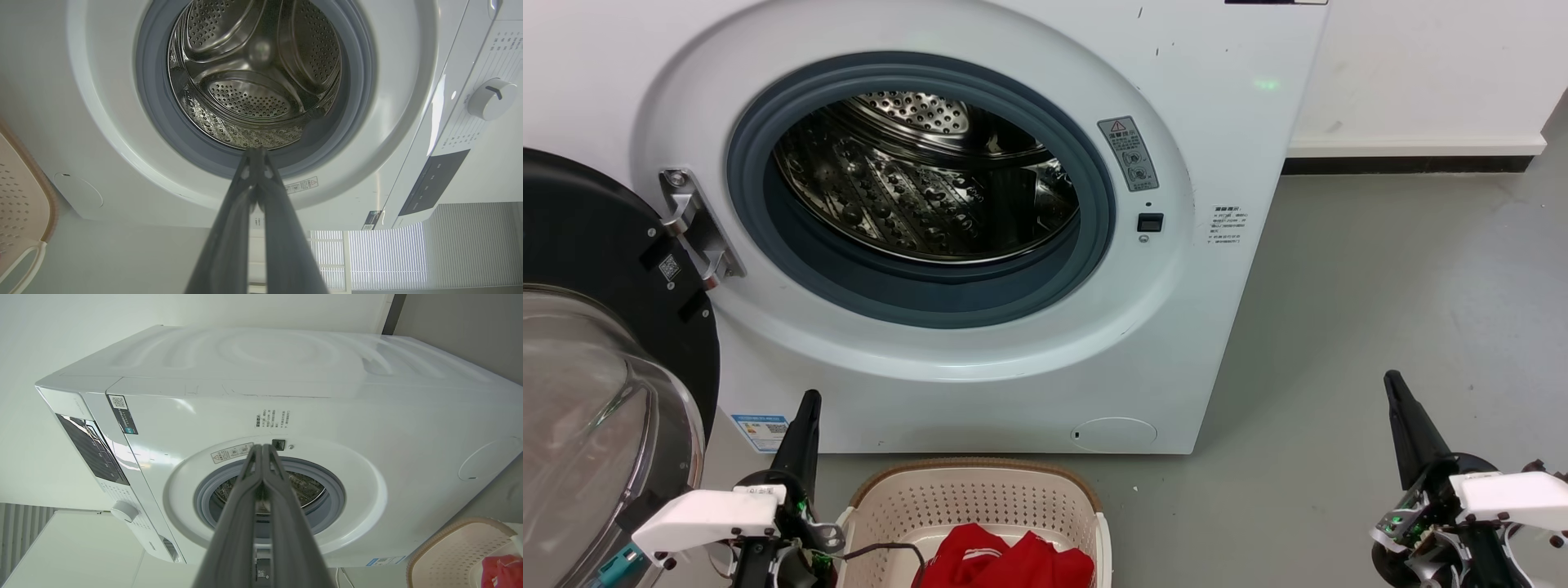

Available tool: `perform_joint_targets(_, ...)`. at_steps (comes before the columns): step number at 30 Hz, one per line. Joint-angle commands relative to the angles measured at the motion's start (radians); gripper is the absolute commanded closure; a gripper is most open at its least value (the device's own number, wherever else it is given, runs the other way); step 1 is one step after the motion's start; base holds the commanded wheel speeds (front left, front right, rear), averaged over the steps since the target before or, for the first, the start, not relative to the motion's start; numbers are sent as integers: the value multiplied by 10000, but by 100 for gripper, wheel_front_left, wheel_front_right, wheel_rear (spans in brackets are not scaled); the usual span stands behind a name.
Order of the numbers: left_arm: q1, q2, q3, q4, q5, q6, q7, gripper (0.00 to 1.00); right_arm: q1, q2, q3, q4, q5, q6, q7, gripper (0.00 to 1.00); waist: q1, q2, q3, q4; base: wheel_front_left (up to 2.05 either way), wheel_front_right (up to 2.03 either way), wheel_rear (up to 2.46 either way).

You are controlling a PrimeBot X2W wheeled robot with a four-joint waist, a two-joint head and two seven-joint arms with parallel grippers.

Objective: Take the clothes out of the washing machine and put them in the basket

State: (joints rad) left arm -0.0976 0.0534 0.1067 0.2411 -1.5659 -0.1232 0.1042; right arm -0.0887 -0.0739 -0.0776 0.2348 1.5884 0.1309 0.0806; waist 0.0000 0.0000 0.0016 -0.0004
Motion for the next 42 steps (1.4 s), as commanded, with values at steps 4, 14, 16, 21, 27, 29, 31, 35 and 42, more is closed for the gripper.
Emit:
perform_joint_targets(4,-139,-40,100,49,-377,-90,99,100,-203,11,-51,99,413,-3,79,100,0,0,10,2,0,0,0)
perform_joint_targets(14,-143,-51,111,57,-470,-99,126,100,-238,39,-94,110,476,-3,132,100,0,0,15,4,0,0,0)
perform_joint_targets(16,-143,-49,110,57,-470,-99,126,100,-239,42,-100,111,465,-3,139,100,0,0,15,4,0,0,0)
perform_joint_targets(21,-143,-49,109,57,-471,-99,125,100,-241,51,-120,111,441,-3,158,100,0,0,15,4,0,0,0)
perform_joint_targets(27,-143,-49,108,56,-472,-99,124,100,-244,65,-142,113,415,-3,159,100,0,0,15,4,0,0,0)
perform_joint_targets(29,-143,-49,108,56,-472,-99,124,100,-244,71,-148,112,409,-3,160,100,0,0,15,4,0,0,0)
perform_joint_targets(31,-143,-49,107,56,-472,-99,124,100,-245,76,-155,113,415,-3,166,100,0,0,15,4,0,0,0)
perform_joint_targets(35,-143,-49,107,56,-472,-99,123,100,-247,82,-164,114,407,-3,165,100,0,0,15,4,0,0,0)
perform_joint_targets(42,-143,-49,106,55,-473,-99,122,100,-248,94,-182,114,391,-3,187,100,0,0,15,4,0,0,0)
